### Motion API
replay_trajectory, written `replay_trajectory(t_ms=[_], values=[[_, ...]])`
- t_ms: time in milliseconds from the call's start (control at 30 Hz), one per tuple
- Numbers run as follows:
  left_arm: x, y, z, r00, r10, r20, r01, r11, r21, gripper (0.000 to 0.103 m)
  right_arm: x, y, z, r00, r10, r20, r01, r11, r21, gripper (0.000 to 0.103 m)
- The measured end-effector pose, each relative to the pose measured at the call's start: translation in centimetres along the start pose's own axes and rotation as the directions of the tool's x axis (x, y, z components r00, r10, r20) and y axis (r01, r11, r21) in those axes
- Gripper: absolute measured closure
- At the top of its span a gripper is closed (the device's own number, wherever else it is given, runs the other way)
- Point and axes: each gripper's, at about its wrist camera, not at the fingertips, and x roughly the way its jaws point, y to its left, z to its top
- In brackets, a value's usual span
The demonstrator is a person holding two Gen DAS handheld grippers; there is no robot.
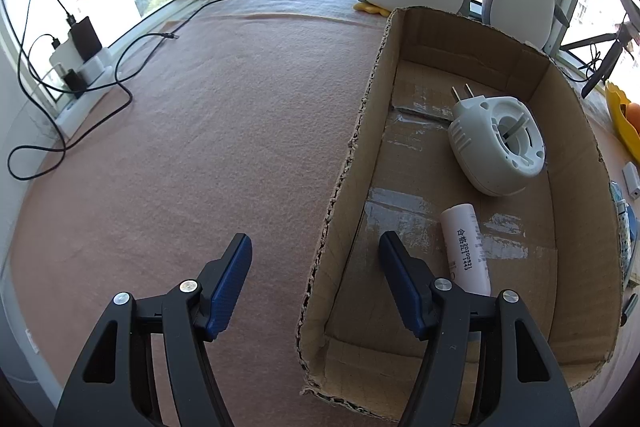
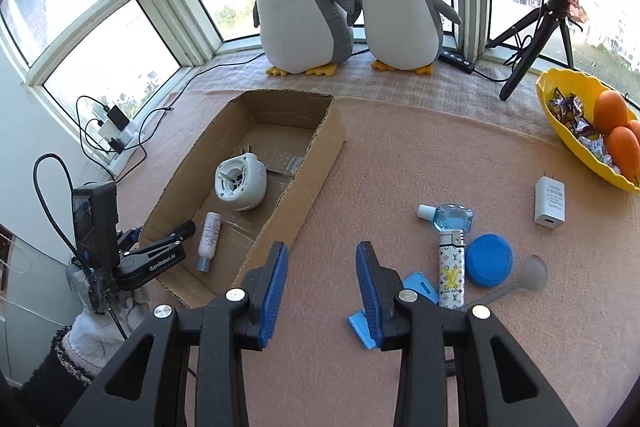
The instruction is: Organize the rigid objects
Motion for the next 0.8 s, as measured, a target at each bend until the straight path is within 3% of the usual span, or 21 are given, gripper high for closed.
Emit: replay_trajectory(t_ms=[167,367,600,800], values=[[0.0,0.0,0.0,1.000,0.001,0.001,-0.001,1.000,0.000,0.037,-1.1,-5.1,-0.7,0.997,-0.073,-0.007,0.074,0.994,0.078,0.069],[0.0,0.2,0.0,1.000,0.001,0.001,-0.001,1.000,-0.002,0.036,-1.2,-10.3,-2.4,0.993,-0.100,-0.054,0.110,0.972,0.210,0.069],[-0.1,0.2,0.0,1.000,0.001,0.002,-0.001,1.000,-0.002,0.036,0.4,-14.3,-3.9,0.995,-0.014,-0.096,0.051,0.914,0.404,0.069],[-0.1,0.2,0.0,1.000,0.001,0.002,-0.001,1.000,-0.002,0.037,2.2,-15.0,-4.3,0.993,0.039,-0.114,0.020,0.881,0.473,0.069]])
